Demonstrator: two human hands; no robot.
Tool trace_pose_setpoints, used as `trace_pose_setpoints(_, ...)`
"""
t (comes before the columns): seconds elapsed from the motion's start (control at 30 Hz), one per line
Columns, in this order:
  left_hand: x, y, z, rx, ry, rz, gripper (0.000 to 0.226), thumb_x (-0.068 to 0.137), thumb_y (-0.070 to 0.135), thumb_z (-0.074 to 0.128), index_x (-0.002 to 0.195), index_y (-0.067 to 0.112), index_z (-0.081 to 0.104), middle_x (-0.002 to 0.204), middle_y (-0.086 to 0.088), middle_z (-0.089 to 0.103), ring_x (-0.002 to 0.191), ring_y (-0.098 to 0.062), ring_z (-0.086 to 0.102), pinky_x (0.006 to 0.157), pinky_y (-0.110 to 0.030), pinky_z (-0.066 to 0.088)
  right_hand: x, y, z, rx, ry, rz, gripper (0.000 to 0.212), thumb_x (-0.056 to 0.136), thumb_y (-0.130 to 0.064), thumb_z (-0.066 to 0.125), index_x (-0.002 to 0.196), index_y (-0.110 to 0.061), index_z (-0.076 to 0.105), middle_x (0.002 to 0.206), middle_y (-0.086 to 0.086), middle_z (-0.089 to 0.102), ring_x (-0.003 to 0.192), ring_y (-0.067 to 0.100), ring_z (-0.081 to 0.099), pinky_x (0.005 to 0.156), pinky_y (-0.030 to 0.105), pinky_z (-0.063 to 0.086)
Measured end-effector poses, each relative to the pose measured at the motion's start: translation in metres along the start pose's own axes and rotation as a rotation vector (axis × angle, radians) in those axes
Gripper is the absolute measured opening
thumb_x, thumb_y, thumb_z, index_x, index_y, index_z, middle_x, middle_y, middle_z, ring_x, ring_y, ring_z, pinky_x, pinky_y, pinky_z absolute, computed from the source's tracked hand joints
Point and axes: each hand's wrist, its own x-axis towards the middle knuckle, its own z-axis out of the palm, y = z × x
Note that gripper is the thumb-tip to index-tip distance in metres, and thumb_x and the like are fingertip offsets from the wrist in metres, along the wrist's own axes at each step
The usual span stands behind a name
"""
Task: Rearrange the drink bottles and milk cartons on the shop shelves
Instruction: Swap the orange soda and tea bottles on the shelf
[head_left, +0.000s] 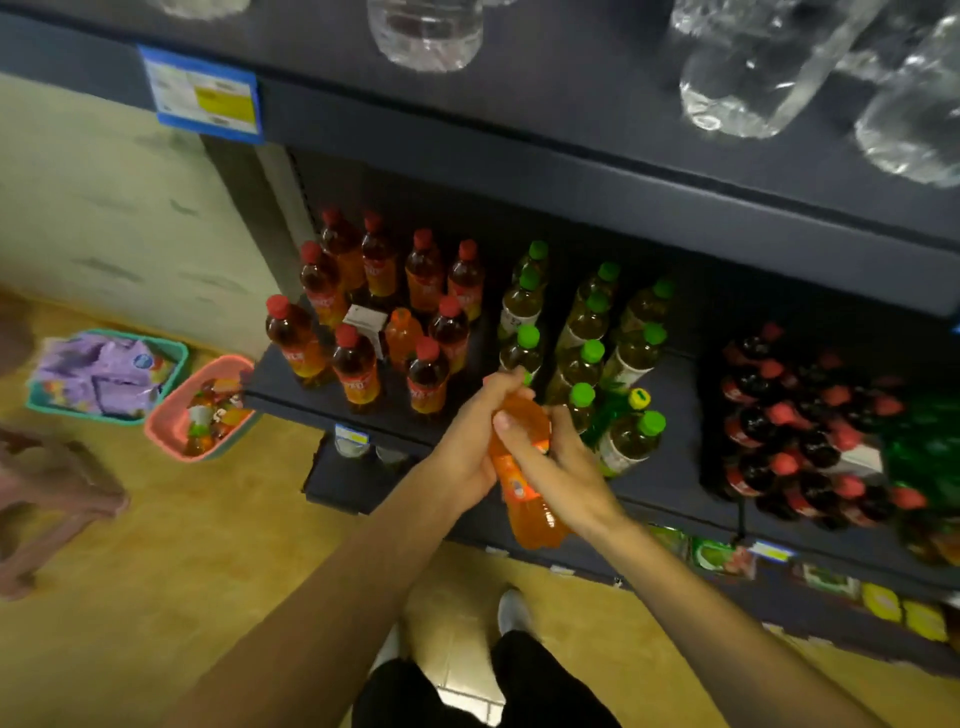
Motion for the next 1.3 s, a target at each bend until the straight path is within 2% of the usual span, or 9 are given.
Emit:
trace_pose_setpoints(0.13,-0.023,0.012,-0.032,-0.043,-0.072,-0.026,0.027,0.094,0.045,0.056,0.094,0.020,0.068,0.084,-0.003,0.068,0.080,-0.016,0.068,0.078,-0.033,0.051,-0.011,-0.004,0.046,0.104,0.084,-0.025,0.055,0.069,-0.085,0.056,0.107,-0.046,0.059,0.097,-0.003,0.073,0.089,0.020,0.072,0.084,0.052,0.058)
trace_pose_setpoints(0.27,-0.037,0.027,-0.061,-0.080,-0.062,-0.053,0.050,0.095,0.055,0.050,0.109,0.011,0.069,0.093,-0.009,0.073,0.090,-0.022,0.070,0.086,-0.038,0.051,-0.023,-0.012,0.080,0.324,0.140,-0.008,0.013,0.082,-0.064,0.057,0.093,-0.057,0.062,0.090,-0.005,0.073,0.085,0.021,0.073,0.080,0.050,0.060)
trace_pose_setpoints(0.47,-0.038,0.040,-0.097,-0.108,0.037,-0.083,0.050,0.095,0.054,0.046,0.126,0.017,0.059,0.132,-0.014,0.061,0.126,-0.026,0.054,0.116,-0.042,0.031,-0.029,-0.024,0.088,0.525,0.165,0.091,0.047,0.077,-0.060,0.056,0.113,-0.029,0.057,0.091,0.014,0.070,0.072,0.026,0.073,0.061,0.040,0.058)
trace_pose_setpoints(0.6,-0.034,0.037,-0.107,-0.203,0.047,-0.093,0.054,0.095,0.052,0.046,0.134,0.015,0.055,0.134,-0.013,0.060,0.121,-0.024,0.056,0.104,-0.037,0.038,-0.026,-0.027,0.079,0.586,0.161,0.114,0.056,0.076,-0.058,0.056,0.115,-0.018,0.058,0.079,0.011,0.070,0.069,0.026,0.071,0.060,0.040,0.059)
trace_pose_setpoints(0.73,-0.031,0.030,-0.097,-0.180,0.021,-0.142,0.049,0.097,0.048,0.045,0.131,0.015,0.057,0.125,-0.012,0.063,0.111,-0.022,0.060,0.097,-0.037,0.041,-0.030,-0.024,0.068,0.619,0.184,0.141,0.055,0.079,-0.058,0.056,0.120,-0.021,0.055,0.089,0.015,0.070,0.072,0.026,0.072,0.059,0.037,0.059)
trace_pose_setpoints(0.87,-0.021,0.023,-0.070,-0.137,-0.027,-0.180,0.044,0.098,0.047,0.043,0.126,0.016,0.059,0.124,-0.011,0.064,0.109,-0.022,0.060,0.091,-0.036,0.044,-0.046,-0.013,0.047,0.628,0.305,0.182,0.026,0.088,-0.051,0.051,0.105,-0.032,0.053,0.085,0.003,0.068,0.061,0.011,0.071,0.048,0.024,0.054)
trace_pose_setpoints(1.0,-0.012,0.004,-0.030,-0.052,-0.096,-0.255,0.041,0.099,0.045,0.043,0.122,0.016,0.061,0.121,-0.010,0.066,0.109,-0.023,0.060,0.083,-0.034,0.047,-0.069,0.004,0.021,0.674,0.450,0.206,0.074,0.069,-0.068,0.061,0.125,-0.020,0.057,0.097,0.015,0.072,0.077,0.026,0.074,0.065,0.041,0.060)
trace_pose_setpoints(1.1,-0.009,-0.022,0.005,0.028,-0.158,-0.312,0.039,0.099,0.043,0.043,0.119,0.017,0.062,0.117,-0.009,0.068,0.103,-0.021,0.062,0.079,-0.032,0.048,-0.092,0.019,0.001,0.708,0.615,0.257,0.076,0.063,-0.073,0.063,0.120,-0.021,0.062,0.098,0.013,0.073,0.086,0.031,0.072,0.083,0.055,0.058)
trace_pose_setpoints(1.3,-0.021,-0.071,0.079,0.229,-0.290,-0.362,0.031,0.099,0.040,0.045,0.108,0.017,0.063,0.100,-0.005,0.070,0.079,-0.016,0.060,0.070,-0.030,0.044,-0.147,0.060,-0.046,0.822,0.811,0.286,0.081,0.072,-0.070,0.058,0.120,-0.005,0.059,0.087,0.022,0.068,0.069,0.030,0.069,0.057,0.039,0.057)
